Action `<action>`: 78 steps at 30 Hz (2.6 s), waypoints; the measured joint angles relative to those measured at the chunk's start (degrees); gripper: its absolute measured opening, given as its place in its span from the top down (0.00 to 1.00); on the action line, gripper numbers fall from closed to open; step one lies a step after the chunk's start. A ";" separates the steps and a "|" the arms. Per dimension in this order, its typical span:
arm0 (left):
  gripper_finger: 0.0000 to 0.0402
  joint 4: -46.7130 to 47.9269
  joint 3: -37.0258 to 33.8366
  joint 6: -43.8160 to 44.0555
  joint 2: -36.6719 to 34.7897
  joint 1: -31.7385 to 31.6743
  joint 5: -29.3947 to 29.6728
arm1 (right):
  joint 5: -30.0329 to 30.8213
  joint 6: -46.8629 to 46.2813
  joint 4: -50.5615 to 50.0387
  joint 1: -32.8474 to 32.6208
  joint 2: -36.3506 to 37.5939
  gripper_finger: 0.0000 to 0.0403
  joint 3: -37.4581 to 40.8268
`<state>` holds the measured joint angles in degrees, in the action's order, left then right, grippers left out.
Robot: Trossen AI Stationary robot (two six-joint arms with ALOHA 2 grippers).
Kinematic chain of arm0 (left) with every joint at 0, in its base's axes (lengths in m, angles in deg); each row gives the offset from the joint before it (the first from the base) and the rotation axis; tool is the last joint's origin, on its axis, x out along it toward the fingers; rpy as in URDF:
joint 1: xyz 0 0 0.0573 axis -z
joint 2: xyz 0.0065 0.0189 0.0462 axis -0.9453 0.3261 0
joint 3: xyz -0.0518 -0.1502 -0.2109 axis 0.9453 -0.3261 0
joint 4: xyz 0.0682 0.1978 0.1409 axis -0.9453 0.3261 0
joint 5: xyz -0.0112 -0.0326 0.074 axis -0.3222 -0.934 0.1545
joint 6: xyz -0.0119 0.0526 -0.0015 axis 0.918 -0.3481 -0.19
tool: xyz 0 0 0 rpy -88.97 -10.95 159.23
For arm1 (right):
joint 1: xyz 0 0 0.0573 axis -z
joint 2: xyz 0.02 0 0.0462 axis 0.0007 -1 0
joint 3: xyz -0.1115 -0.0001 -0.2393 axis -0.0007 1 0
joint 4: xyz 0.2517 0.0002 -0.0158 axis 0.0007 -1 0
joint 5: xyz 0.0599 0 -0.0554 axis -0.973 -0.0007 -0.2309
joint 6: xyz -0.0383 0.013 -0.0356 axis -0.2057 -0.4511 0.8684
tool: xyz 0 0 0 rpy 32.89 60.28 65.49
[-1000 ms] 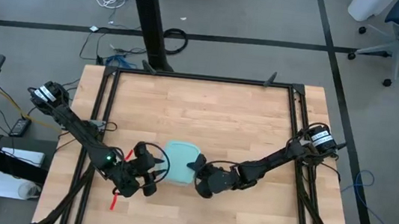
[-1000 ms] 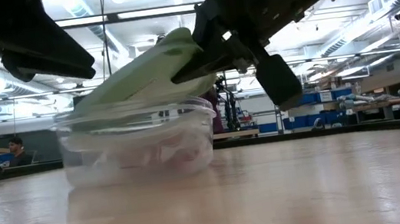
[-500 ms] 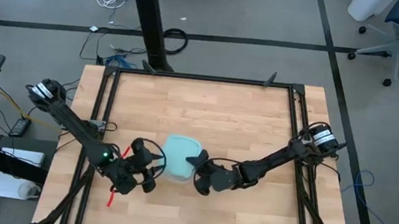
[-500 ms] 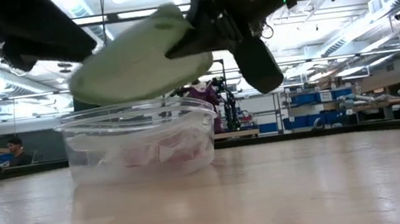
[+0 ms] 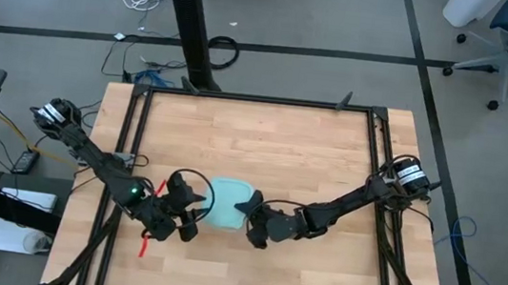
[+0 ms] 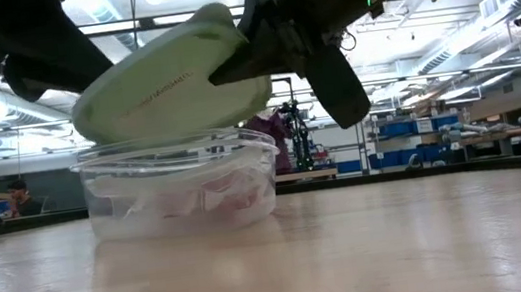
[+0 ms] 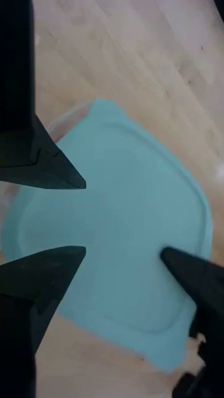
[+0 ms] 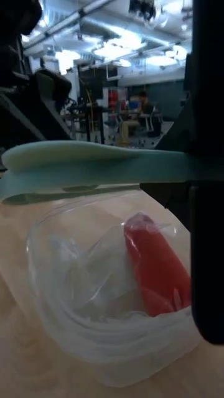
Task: Roll bandage
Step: Close the transparent tupperware
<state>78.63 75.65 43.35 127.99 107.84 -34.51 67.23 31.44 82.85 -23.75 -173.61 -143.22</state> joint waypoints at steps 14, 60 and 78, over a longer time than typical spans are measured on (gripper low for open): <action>0.60 0.33 0.00 -1.49 0.00 -1.69 2.34 | -3.69 3.27 1.86 1.84 -0.04 0.98 0.00; 0.60 -3.02 0.07 -4.67 8.85 -6.17 -9.11 | -14.79 -9.45 -14.57 3.39 0.68 0.63 -0.11; 0.60 -4.25 0.04 -4.90 8.85 -7.37 -9.62 | -14.67 -14.51 -26.25 1.73 7.95 0.63 0.11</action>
<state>74.38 75.70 38.45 136.84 100.47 -44.13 52.56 16.93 56.60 -22.02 -165.65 -143.11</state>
